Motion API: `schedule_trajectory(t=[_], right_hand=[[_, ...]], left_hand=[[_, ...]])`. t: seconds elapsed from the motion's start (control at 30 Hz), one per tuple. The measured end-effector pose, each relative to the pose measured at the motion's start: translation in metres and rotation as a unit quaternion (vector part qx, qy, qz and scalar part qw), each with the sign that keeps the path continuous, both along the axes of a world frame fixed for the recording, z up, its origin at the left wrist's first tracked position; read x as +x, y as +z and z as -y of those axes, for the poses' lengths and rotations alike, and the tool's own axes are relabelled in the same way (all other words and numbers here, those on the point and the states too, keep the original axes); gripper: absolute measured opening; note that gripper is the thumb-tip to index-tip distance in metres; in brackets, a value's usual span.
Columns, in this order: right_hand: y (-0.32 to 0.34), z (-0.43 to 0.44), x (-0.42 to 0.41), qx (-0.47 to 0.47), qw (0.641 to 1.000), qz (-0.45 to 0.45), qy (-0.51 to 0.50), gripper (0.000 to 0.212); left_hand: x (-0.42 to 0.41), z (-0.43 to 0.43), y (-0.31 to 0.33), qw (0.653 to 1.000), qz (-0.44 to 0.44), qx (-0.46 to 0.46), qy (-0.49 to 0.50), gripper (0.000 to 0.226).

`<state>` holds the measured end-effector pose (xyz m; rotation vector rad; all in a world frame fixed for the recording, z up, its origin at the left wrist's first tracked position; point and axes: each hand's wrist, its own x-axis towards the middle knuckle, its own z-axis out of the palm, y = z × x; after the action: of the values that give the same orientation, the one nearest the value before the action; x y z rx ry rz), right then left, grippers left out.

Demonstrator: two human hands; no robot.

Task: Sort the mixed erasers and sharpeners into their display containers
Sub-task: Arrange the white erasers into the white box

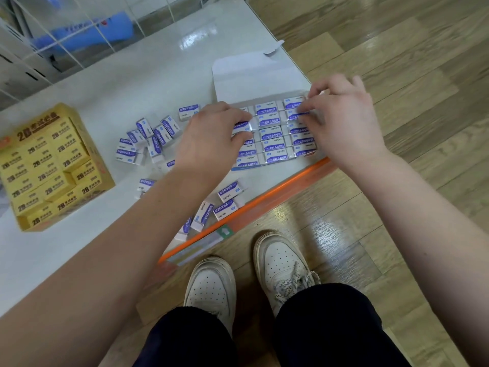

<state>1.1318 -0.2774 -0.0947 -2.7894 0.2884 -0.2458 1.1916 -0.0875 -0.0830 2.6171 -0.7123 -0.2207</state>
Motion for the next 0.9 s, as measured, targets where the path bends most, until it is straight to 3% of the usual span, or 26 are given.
schedule_trajectory(t=[0.27,0.37,0.53,0.7,0.9], right_hand=[[0.004,-0.002,0.001,-0.017,1.000,-0.011,-0.019,0.019],[0.007,-0.007,0.002,-0.032,0.999,0.003,-0.014,0.020],[0.018,-0.045,0.007,0.164,0.982,0.038,0.081,0.029],[0.018,-0.056,0.006,0.318,0.948,0.000,0.025,0.025],[0.022,-0.051,0.005,0.353,0.934,-0.014,0.063,0.036]], left_hand=[[0.000,0.000,0.003,1.000,-0.012,-0.016,0.009,0.032],[0.001,-0.002,0.007,0.995,-0.046,-0.080,0.038,0.028],[-0.008,-0.005,0.009,0.984,-0.024,-0.173,0.043,0.021],[-0.012,-0.009,0.006,0.975,-0.039,-0.212,0.055,0.017],[-0.012,-0.010,0.013,0.966,-0.077,-0.245,0.039,0.022]])
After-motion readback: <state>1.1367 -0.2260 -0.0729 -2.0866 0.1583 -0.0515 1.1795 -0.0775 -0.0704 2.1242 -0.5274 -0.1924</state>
